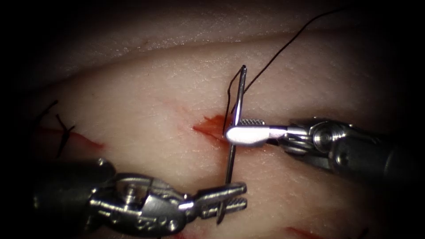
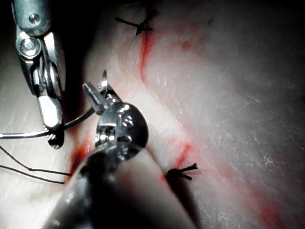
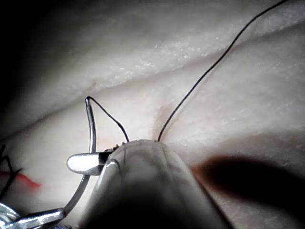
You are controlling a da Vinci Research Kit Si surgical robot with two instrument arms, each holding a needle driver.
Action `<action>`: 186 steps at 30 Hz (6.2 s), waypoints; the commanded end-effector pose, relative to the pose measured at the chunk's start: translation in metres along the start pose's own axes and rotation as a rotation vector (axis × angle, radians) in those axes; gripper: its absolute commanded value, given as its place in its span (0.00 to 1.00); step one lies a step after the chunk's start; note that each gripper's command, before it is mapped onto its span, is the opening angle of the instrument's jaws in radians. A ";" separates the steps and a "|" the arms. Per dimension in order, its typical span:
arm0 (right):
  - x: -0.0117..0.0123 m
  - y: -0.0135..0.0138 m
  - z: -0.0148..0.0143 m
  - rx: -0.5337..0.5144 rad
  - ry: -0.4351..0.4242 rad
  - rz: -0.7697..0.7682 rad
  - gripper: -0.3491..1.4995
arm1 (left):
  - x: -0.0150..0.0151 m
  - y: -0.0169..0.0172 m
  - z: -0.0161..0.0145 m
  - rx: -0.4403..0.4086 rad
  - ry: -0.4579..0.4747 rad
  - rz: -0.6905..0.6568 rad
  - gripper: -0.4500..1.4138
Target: Wound Closure
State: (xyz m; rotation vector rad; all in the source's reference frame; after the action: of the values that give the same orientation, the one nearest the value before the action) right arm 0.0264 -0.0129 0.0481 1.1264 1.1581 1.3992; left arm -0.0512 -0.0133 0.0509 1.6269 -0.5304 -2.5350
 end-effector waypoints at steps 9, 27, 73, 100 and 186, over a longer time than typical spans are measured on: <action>0.0003 0.0001 0.0015 0.000 -0.008 0.003 0.78 | -0.0001 0.0001 0.0011 0.000 0.005 0.008 0.00; 0.0002 0.0015 0.0012 -0.137 -0.045 -0.094 0.00 | 0.0000 0.0001 0.0012 -0.007 0.002 0.002 0.48; 0.0056 0.0015 -0.0030 -0.112 0.133 -0.795 0.00 | -0.0168 -0.0012 0.0071 -0.383 -0.360 -0.481 0.00; 0.0053 0.0020 -0.0025 -0.097 0.118 -0.948 0.00 | -0.0212 -0.0005 0.0103 -0.564 -0.601 -0.375 0.00; 0.0069 0.0108 0.0027 -0.096 0.130 -1.053 0.00 | -0.0123 0.0054 0.0043 -0.368 -0.464 -0.458 0.38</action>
State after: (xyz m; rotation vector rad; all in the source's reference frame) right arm 0.0261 -0.0071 0.0593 0.2366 1.4366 0.6831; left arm -0.0495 -0.0146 0.0644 1.1265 0.3255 -3.1089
